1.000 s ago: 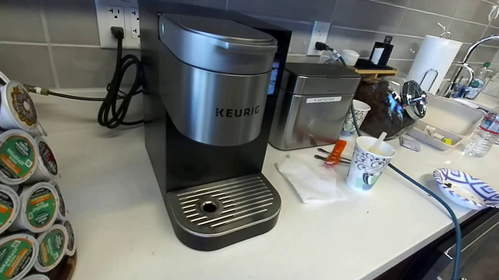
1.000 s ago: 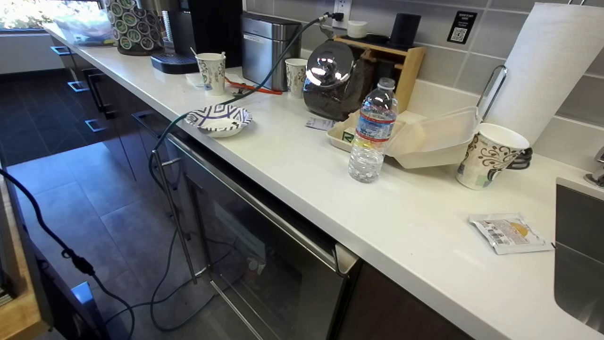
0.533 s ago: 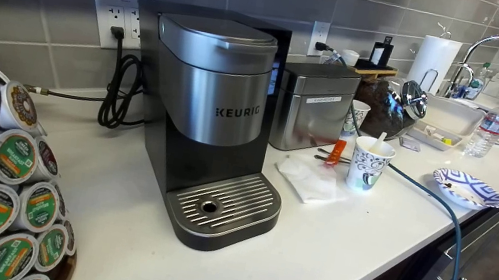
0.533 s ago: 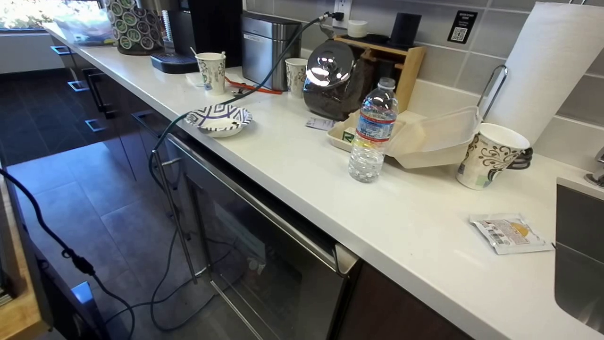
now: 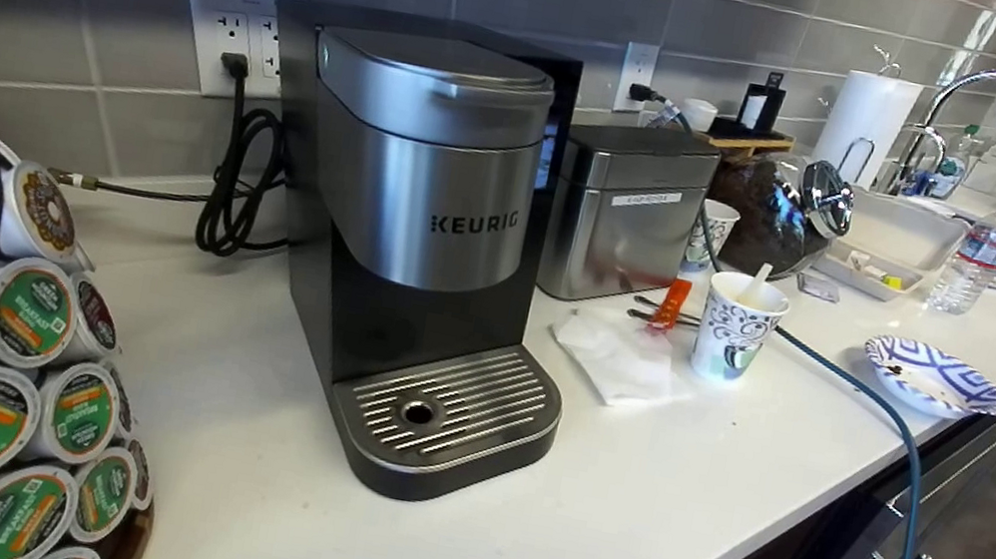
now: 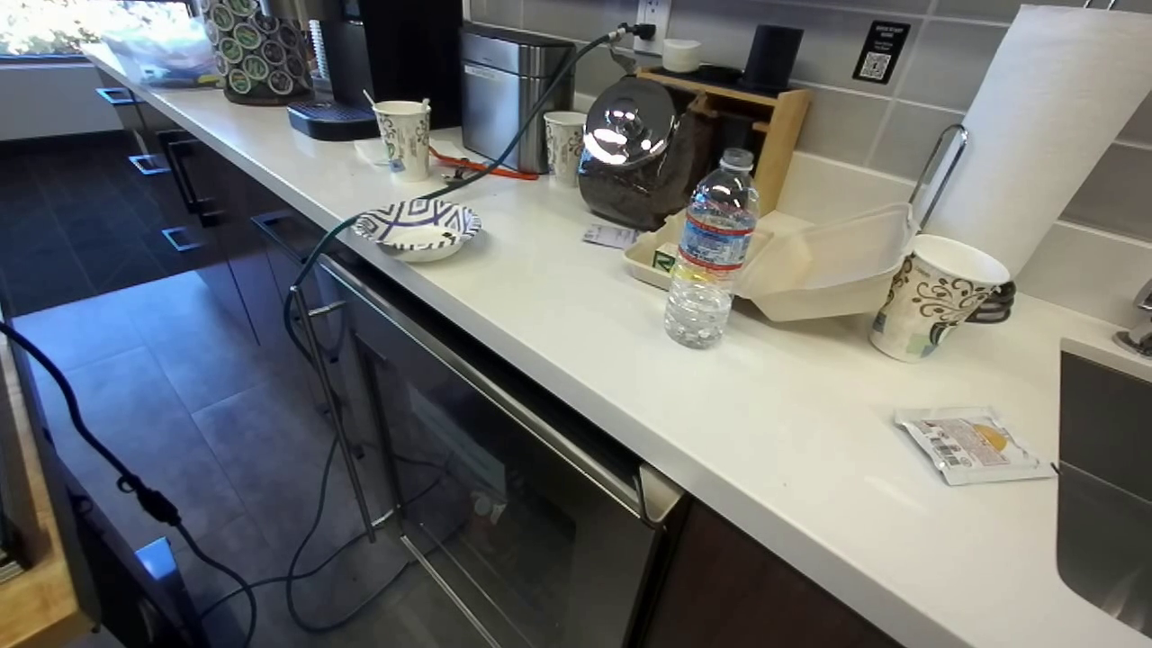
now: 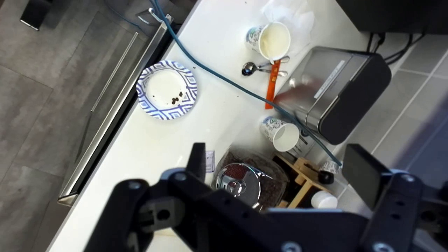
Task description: Remove the plate from the top cabinet
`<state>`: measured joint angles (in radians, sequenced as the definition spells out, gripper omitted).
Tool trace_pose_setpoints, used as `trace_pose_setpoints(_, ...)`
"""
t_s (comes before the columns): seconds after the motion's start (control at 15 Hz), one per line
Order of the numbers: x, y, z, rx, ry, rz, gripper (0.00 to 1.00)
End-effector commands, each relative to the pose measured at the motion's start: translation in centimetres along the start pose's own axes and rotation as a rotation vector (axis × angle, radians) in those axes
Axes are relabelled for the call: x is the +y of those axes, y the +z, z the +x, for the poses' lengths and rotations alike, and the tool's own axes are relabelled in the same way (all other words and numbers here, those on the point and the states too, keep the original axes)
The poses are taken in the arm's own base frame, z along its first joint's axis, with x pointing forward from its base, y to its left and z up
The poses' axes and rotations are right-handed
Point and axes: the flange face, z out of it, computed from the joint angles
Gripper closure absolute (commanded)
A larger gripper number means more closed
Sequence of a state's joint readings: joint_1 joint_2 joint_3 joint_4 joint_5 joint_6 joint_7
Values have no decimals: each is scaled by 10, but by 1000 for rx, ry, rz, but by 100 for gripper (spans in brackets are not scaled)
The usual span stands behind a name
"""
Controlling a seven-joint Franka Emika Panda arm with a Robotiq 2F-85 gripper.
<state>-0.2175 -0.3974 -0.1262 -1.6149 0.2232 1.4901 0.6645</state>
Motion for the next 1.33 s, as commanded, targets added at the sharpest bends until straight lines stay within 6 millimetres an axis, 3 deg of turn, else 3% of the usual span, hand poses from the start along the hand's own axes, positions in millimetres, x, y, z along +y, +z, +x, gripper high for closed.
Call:
trace_pose_setpoints(0.0, -20, -29, 29, 42, 183, 75, 0)
trace_pose_setpoints(0.27, -25, -73, 68, 121, 354, 170, 0)
trace_pose_setpoints(0.53, -46, -95, 98, 174, 519, 293, 0)
trace_pose_setpoints(0.8, -85, -105, 119, 259, 633, 473, 0)
trace_pose_setpoints(0.87, -67, -101, 108, 232, 580, 404, 0)
trace_pose_setpoints(1.0, -81, -100, 116, 259, 606, 443, 0)
trace_pose_setpoints(1.27, -86, -101, 118, 270, 613, 454, 0)
